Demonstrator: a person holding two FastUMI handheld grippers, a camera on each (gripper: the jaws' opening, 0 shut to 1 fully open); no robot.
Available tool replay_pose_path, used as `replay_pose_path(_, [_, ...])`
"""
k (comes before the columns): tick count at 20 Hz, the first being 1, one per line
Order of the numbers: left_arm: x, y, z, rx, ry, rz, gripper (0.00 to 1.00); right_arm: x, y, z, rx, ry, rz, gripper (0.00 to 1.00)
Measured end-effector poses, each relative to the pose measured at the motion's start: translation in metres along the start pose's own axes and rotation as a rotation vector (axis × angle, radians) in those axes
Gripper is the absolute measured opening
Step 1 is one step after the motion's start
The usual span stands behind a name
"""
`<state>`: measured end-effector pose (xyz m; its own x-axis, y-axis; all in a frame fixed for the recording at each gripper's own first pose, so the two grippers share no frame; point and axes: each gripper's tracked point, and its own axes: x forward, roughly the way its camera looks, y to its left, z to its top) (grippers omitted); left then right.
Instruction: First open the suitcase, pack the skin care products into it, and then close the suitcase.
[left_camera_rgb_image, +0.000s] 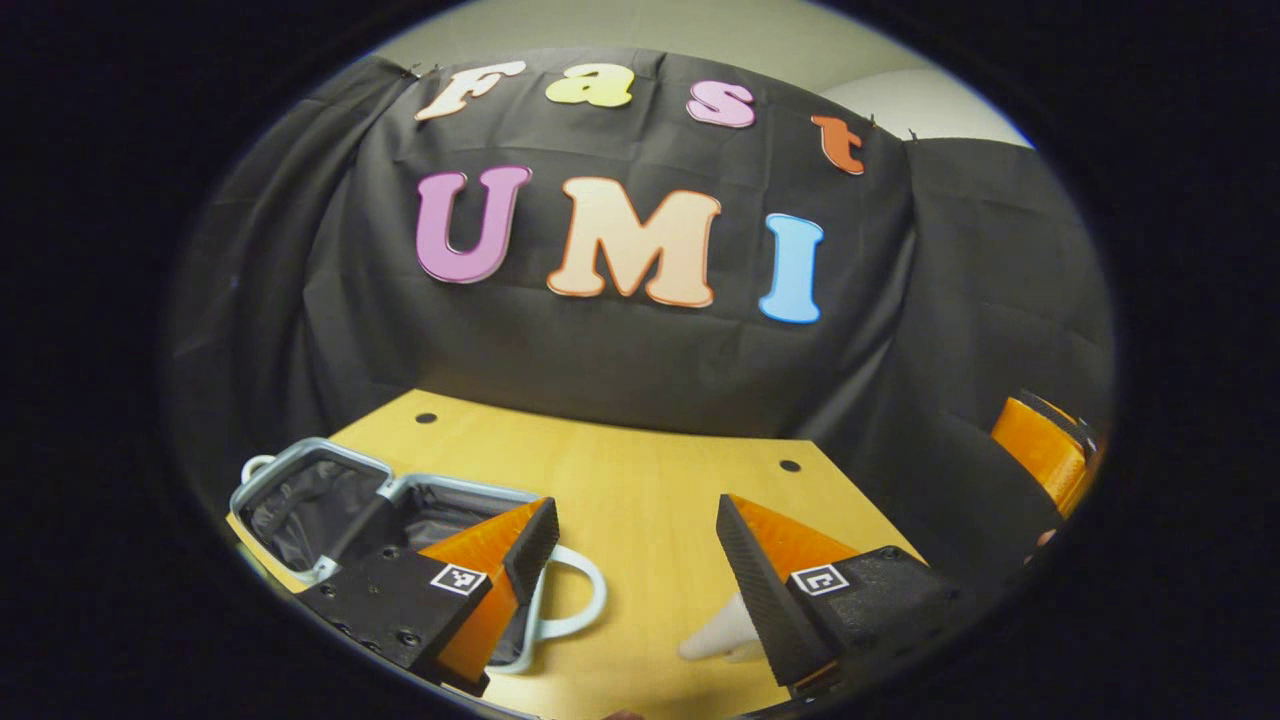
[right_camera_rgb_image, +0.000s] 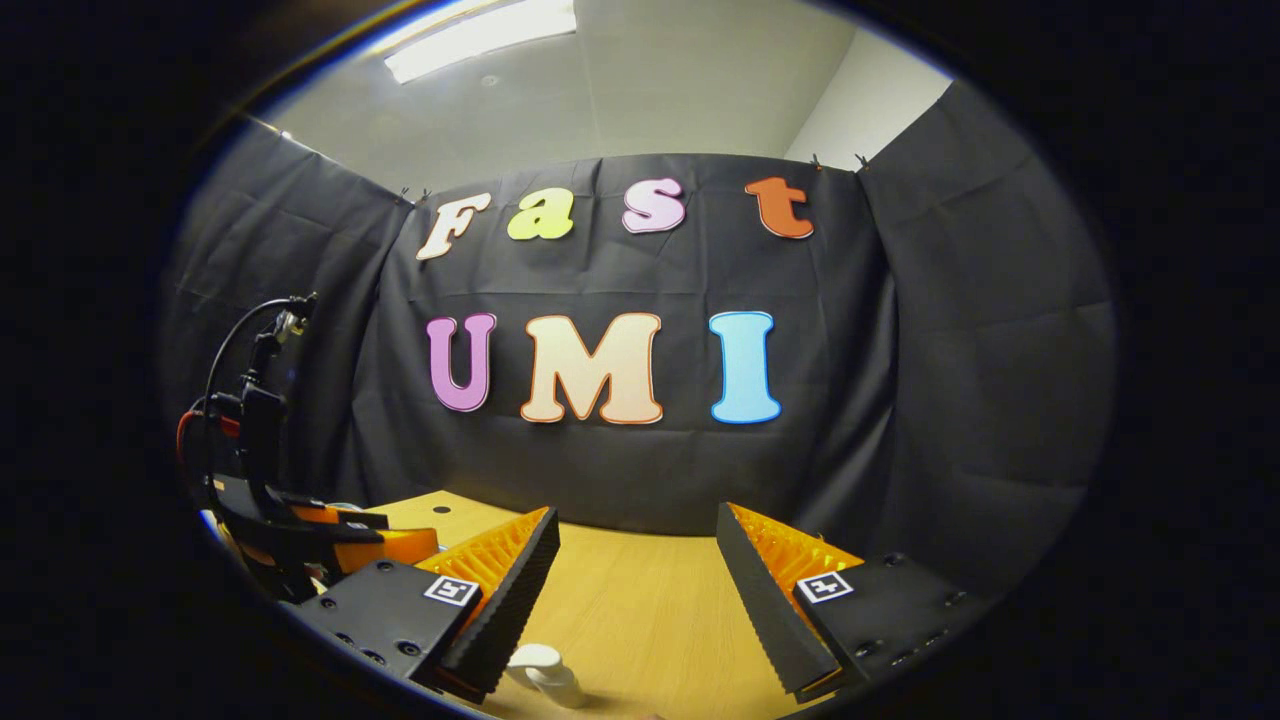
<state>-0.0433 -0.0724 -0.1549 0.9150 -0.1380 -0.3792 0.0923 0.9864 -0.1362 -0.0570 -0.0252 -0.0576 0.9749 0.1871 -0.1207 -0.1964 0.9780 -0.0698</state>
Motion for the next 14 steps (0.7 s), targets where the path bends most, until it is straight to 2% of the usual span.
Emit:
replay_pose_path(7, [0.015, -0.036, -0.080, -0.009, 0.183, -0.067, 0.95, -0.011, -0.018, -0.009, -0.002, 0.018, -0.029, 0.99])
replay_pose_path(14, [0.022, -0.031, -0.136, -0.023, 0.299, -0.054, 0.95, -0.018, -0.032, -0.019, -0.013, 0.045, -0.056, 0.99])
